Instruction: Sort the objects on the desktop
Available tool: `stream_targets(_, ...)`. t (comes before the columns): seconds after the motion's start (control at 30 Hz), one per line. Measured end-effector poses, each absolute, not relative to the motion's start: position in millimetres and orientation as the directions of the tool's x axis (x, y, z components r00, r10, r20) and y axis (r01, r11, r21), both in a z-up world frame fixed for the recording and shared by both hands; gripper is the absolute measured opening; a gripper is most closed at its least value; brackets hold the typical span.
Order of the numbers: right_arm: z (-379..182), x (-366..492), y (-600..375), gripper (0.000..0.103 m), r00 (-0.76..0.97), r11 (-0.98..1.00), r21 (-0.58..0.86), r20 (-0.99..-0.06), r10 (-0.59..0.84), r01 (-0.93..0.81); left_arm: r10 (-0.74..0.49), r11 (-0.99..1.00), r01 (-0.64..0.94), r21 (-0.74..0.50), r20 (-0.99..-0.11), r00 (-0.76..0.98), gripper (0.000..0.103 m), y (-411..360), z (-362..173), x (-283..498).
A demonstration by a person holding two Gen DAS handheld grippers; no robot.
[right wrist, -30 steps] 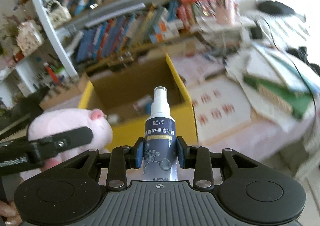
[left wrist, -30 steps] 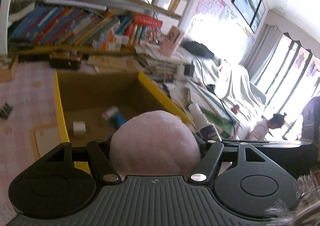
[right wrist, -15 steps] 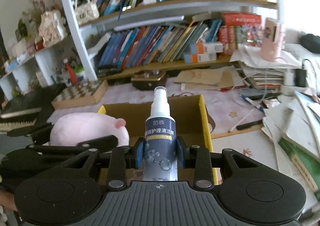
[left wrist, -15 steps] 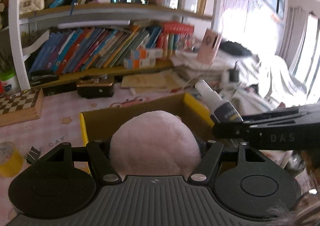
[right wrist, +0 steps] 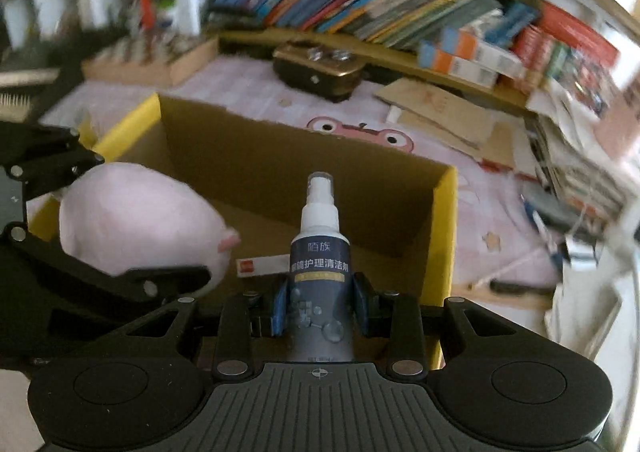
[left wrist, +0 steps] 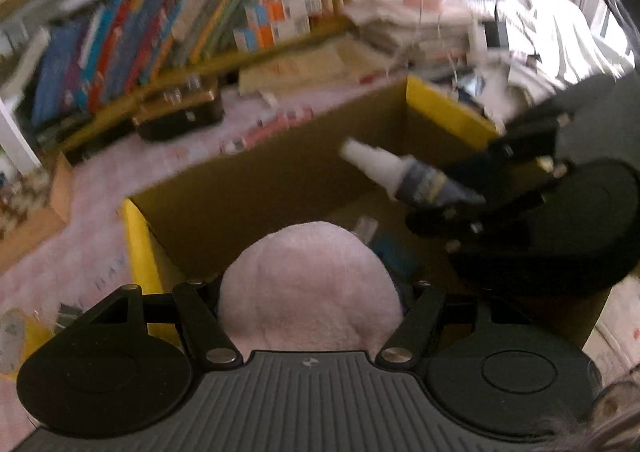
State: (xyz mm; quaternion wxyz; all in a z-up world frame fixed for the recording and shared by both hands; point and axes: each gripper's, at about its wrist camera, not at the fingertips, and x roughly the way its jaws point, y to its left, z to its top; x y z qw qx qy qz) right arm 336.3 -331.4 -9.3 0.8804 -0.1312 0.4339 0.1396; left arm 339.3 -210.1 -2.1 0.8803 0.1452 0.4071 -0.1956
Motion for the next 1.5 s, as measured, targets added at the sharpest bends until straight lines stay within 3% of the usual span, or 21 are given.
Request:
stream_targets(0.37, -33, 361, -307, 0.033, 0.488, 0.848, -0.179, -0.866, 0.105, -0.499, -0.202, 0.867, 0.482, 0.123, -0.799, 0.567, 0.071, -218, -7, 339)
stream_targets(0.6, -20, 360, -314, 0.036, 0.528, 0.869, -0.157, -0.839, 0.133, -0.468, -0.208, 0.887, 0.445, 0.127, -0.75, 0.628, 0.087, -213, 2, 330)
stream_targets(0.87, 21, 338, -334, 0.038, 0.647, 0.929, -0.052, -0.732, 0.213, -0.365, -0.227, 0.928, 0.361, 0.088, -0.635, 0.739, 0.09, -193, 30, 301)
stream_targets(1.17, 56, 283, -352, 0.038, 0.825, 0.971, 0.014, -0.525, 0.209, -0.238, -0.172, 0.978, 0.208, 0.034, -0.435, 0.884, 0.096, -159, 65, 247)
stream_targets(1.5, 58, 228, -368, 0.038, 0.894, 0.993, 0.074, -0.434, 0.114, -0.091, -0.087, 0.996, 0.083, -0.027, -0.407, 0.909, 0.099, -128, 62, 191)
